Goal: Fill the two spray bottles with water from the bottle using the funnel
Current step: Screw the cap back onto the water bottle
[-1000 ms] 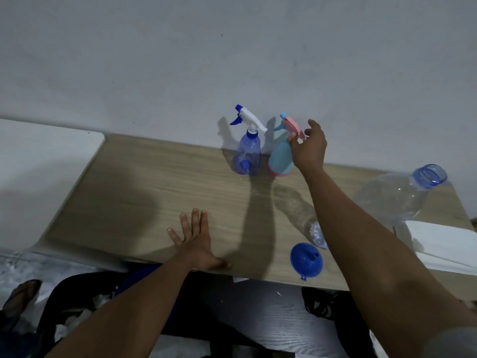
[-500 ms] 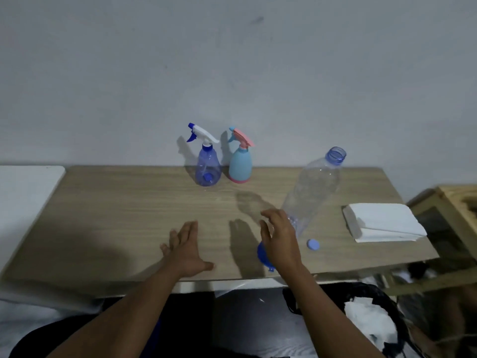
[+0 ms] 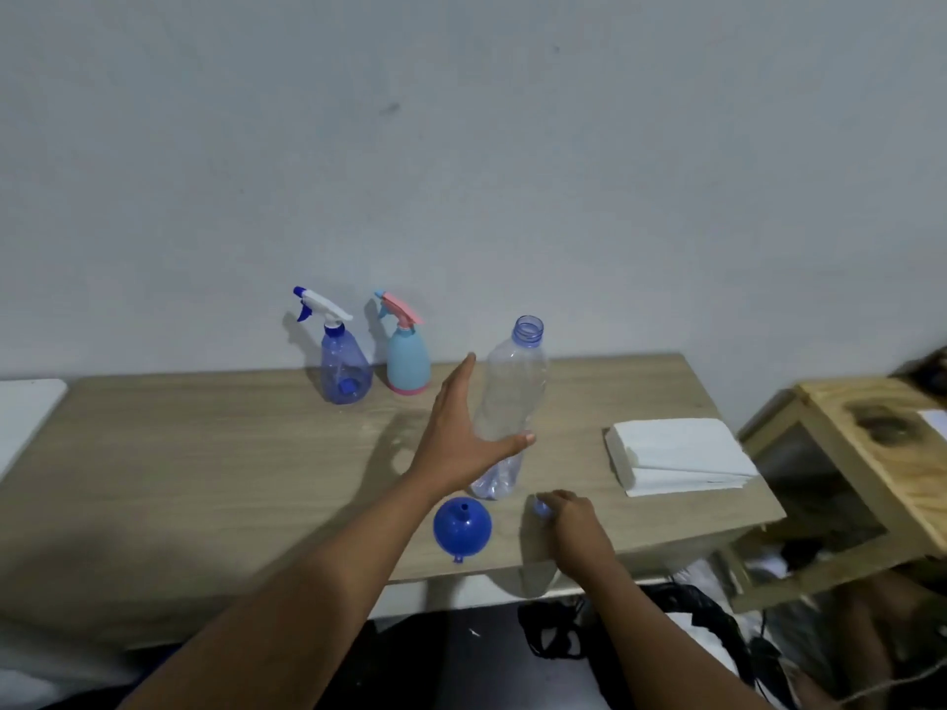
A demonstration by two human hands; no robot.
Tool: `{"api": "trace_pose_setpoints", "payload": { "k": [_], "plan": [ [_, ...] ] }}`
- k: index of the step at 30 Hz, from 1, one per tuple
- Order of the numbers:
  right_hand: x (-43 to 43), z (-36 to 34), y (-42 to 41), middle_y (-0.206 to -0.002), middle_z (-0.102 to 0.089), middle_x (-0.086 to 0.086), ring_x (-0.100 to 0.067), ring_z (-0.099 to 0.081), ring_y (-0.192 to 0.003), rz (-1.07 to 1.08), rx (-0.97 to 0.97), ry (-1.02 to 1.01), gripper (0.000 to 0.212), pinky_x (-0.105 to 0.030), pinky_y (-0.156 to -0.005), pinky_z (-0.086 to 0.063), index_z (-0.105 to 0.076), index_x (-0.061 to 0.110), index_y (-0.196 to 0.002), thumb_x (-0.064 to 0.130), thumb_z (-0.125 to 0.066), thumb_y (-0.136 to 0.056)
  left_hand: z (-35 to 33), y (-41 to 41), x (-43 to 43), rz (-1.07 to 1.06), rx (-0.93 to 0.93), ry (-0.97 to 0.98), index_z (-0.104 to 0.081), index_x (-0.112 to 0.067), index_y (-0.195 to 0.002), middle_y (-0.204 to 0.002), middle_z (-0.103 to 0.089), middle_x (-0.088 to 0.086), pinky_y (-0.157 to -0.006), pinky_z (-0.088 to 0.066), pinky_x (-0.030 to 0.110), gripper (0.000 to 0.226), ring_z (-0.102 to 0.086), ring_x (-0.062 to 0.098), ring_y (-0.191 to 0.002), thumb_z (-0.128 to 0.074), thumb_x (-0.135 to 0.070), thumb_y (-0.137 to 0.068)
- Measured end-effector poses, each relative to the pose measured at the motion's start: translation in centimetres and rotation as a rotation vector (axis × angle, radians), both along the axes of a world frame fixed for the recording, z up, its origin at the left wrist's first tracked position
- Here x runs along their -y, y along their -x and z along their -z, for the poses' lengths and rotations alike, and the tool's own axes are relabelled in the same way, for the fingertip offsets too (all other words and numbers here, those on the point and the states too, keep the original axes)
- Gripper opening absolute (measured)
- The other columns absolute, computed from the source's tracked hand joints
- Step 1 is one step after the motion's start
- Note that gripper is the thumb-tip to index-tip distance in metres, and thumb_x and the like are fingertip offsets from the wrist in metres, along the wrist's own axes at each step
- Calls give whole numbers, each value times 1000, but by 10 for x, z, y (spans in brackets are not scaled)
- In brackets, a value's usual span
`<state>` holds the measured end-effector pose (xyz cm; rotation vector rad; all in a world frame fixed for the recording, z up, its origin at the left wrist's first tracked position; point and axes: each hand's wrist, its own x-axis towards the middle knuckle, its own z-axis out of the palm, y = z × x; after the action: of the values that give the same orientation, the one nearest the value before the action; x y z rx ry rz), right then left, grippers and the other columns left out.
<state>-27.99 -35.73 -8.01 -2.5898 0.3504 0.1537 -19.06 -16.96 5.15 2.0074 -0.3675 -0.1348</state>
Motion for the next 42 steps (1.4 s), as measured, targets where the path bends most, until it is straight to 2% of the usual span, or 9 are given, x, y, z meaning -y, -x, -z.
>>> {"api": "trace_pose_setpoints", "payload": {
  "k": [7, 11, 14, 17, 20, 24, 32, 36, 42],
  "plan": [
    [13, 4, 0, -114, -59, -2, -22, -55, -106, -68, 9, 184, 16, -35, -79, -51, -59, 19, -110, 21, -48, -98, -26, 1, 34, -95, 112, 34, -21, -29, -154, -155, -33, -11, -114, -31, 26, 104, -33, 5, -140, -85, -39, -73],
    [24, -31, -16, -126, -53, -6, -23, -61, -105, 68, 194, -148, 37, -27, -83, -46, -53, 15, -134, 26, -54, -99, -25, 7, 38, -139, 100, 34, -23, -32, -151, -152, -38, -13, -114, -38, 34, 100, -37, 6, -137, -85, -37, -73],
    [31, -93, -47, -112, -58, -12, -19, -62, -93, 42, 462, -305, 29, -17, -77, -43, -63, 9, -122, 20, -61, -95, -25, 10, 40, -164, 97, 37, -24, -33, -151, -150, -38, -14, -113, -39, 36, 99, -38, 6, -137, -85, -37, -73],
    [32, -171, -66, -116, -52, -6, -5, -56, -94, -66, 649, -416, 30, -4, -78, -45, -58, 9, -128, 20, -56, -100, -28, 11, 42, -207, 84, 44, -27, -34, -149, -148, -40, -17, -111, -40, 32, 97, -40, 5, -133, -85, -36, -73],
    [25, -233, -72, -119, -48, 1, 3, -55, -100, -311, 611, -373, 35, -6, -84, -45, -53, 15, -136, 26, -51, -102, -31, 10, 45, -231, 72, 34, -27, -36, -148, -147, -41, -18, -109, -41, 30, 96, -41, 6, -131, -86, -37, -72],
    [19, -258, -81, -123, -51, 2, -7, -55, -98, -552, 520, -143, 38, -23, -91, -47, -52, 17, -139, 26, -50, -103, -34, 9, 48, -247, 40, 23, -26, -34, -149, -149, -40, -15, -103, -37, 25, 97, -38, 5, -130, -85, -38, -72],
    [18, -270, -98, -126, -51, 1, -16, -55, -107, -681, 398, 62, 33, -29, -93, -47, -57, 17, -135, 17, -44, -105, -38, 8, 53, -272, 19, 32, -29, -34, -147, -146, -41, -15, -101, -39, 23, 94, -40, 5, -126, -86, -33, -73],
    [20, -274, -108, -107, -59, 1, -17, -59, -93, -603, 351, 6, 21, -30, -81, -49, -66, 14, -111, 28, -57, -99, -37, 9, 52, -271, 18, 52, -33, -33, -145, -140, -44, -17, -98, -40, 21, 92, -43, 6, -127, -87, -31, -71],
    [6, -253, -107, -81, -57, 6, -14, -55, -72, -288, 486, 36, 50, -31, -59, -46, -58, 19, -90, 68, -64, -80, -38, 9, 50, -300, 16, 10, -31, -35, -145, -144, -44, -15, -100, -40, 24, 93, -42, 5, -128, -86, -36, -71]
  ]
}}
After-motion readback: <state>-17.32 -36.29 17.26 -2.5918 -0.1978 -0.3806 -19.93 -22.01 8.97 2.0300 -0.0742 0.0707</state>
